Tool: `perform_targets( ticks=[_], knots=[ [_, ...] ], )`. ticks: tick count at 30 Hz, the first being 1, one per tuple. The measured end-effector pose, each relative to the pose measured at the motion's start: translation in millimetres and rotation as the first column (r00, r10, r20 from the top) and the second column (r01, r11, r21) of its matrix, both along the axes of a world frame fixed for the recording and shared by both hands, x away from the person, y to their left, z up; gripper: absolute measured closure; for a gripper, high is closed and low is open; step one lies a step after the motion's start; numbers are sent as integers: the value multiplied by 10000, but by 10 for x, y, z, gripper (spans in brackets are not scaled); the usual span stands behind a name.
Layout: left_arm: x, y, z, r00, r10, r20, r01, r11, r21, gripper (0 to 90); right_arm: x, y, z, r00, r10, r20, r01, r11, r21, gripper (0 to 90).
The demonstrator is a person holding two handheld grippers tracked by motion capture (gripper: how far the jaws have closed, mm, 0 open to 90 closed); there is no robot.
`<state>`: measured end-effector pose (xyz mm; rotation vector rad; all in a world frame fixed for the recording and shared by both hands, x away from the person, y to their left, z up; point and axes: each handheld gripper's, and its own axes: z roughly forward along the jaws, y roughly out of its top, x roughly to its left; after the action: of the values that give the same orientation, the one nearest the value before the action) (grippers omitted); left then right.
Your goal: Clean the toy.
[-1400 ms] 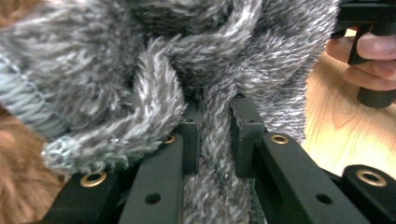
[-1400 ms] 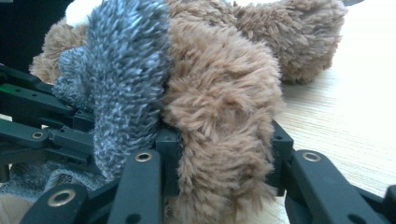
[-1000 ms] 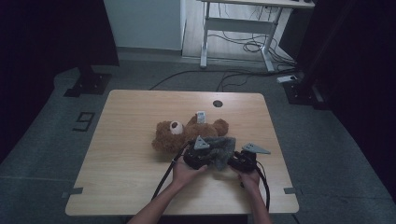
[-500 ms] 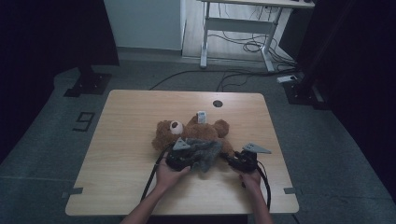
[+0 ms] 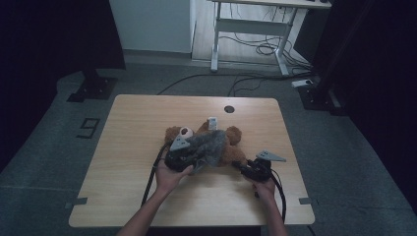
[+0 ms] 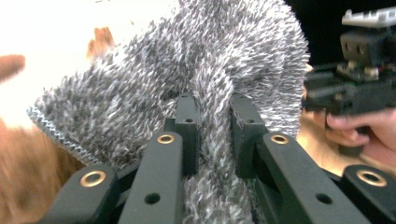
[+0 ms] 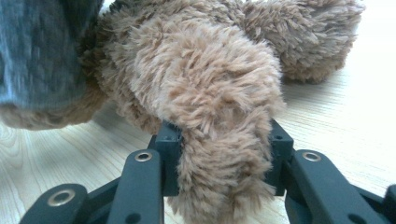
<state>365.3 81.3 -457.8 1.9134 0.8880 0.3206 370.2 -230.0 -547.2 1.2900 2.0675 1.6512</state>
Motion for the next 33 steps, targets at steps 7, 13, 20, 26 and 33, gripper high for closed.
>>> perform_targets(
  ticks=[7, 13, 20, 26, 33],
  knots=[
    [145, 211, -247, 9960, 656, -612, -632, 9972, 398, 757, 3, -3, -4, 9999, 105, -7, -105, 9999, 101, 609],
    [-2, 544, -253, 9946, 921, -477, -916, 9957, 126, 757, 8, -7, -13, 9998, 183, -12, -183, 9998, 128, 609],
    [-78, 946, -300, 9832, 1684, -706, -1711, 9847, -342, 757, 10, -4, -16, 9999, 159, 5, -159, 9998, 135, 609],
    [-85, 766, -67, 9917, 1263, -253, -1277, 9897, -650, 757, 15, -8, -23, 9999, 116, -31, -115, 9998, 184, 609],
    [62, 68, 84, 9999, 26, -170, -33, 9993, -367, 757, 5, 5, -22, 10000, 78, -1, -78, 9998, 157, 609]
  ],
)
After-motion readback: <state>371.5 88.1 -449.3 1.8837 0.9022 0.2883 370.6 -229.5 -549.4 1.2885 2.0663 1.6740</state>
